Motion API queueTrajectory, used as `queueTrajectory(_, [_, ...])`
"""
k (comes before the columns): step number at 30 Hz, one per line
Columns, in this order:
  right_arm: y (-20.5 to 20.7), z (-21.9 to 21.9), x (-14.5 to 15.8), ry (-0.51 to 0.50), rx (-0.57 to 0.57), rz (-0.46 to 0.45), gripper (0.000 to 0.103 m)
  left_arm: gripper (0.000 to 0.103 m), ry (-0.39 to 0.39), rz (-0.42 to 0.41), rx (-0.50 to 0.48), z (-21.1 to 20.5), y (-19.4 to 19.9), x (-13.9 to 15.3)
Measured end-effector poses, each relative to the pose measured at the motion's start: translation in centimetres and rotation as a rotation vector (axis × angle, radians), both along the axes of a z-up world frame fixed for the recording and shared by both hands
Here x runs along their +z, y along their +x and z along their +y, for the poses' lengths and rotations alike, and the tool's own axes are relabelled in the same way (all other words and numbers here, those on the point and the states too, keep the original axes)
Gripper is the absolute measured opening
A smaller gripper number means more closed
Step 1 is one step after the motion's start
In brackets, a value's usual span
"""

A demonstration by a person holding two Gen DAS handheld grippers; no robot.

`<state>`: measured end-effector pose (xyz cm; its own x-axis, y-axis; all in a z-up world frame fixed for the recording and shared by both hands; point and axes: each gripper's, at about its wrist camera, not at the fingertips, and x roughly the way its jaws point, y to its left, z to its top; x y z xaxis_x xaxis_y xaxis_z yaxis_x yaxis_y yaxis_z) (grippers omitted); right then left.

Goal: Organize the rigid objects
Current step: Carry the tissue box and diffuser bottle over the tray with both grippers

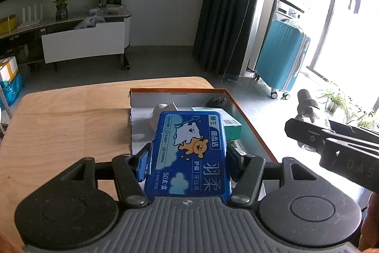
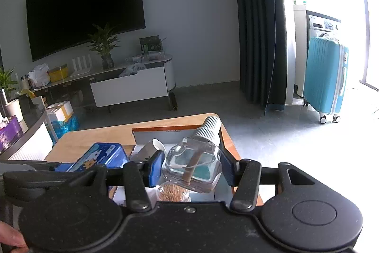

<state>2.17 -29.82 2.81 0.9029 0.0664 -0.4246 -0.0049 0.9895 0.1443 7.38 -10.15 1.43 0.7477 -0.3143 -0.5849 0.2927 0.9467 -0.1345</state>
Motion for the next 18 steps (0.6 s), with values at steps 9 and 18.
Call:
queueTrajectory(9, [0.8,-0.3,0.1,-0.005,0.020,-0.005,0.062,0.063,0.016,0.004,0.001,-0.8,0.4,0.1])
queueTrajectory(18, [1.5,-0.6,0.4,-0.005,0.028,-0.006,0.062,0.063,0.021,0.004,-0.003,-1.5,0.9,0.4])
